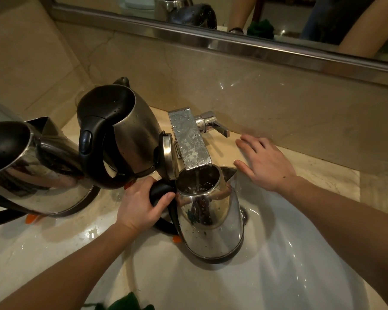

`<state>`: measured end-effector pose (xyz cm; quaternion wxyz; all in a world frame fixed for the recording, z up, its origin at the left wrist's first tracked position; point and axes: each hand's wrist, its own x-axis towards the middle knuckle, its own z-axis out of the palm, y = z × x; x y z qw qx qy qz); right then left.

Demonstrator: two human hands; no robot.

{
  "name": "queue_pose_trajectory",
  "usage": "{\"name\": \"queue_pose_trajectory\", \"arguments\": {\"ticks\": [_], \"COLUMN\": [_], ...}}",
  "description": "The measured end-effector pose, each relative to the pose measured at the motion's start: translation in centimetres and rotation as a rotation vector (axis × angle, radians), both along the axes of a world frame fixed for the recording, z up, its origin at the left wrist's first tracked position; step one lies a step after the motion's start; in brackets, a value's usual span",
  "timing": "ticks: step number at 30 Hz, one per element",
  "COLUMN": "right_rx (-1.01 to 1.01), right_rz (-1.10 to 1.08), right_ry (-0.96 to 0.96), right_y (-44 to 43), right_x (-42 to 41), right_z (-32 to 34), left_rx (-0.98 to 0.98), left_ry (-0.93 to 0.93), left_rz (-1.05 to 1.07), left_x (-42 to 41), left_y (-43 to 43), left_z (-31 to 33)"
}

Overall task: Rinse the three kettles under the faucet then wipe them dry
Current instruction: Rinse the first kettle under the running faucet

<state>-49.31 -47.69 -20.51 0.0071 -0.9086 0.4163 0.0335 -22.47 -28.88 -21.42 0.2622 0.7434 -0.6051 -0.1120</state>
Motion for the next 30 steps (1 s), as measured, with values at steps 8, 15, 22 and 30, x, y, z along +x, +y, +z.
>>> {"name": "queue_pose_trajectory", "arguments": {"ticks": [8,15,22,30], "right_rx": [0.000,-0.003,-0.001,0.002], "right_rz": [0.003,0.004,0.004,0.007], "right_ry": [-0.003,-0.004,-0.009,-0.017], "right_y": [0.01,-0.06,-0.11,-0.13], "right_x": [0.02,0.02,-0.06,0.00], "right_z": [0.04,-0.03,-0.11,-0.14], "left_rx": [0.000,0.000,-0.006,-0.003], "left_ry": [-0.007,-0.013,-0.013,-0.018], "left_rz": [-0.006,-0.007,-0.008,0.000], "left_x": [0.04,0.07,0.07,0.10], "left_y": [0.04,0.06,0.05,0.09], "left_z": [-0.03,-0.03,-0.06,-0.11]}}
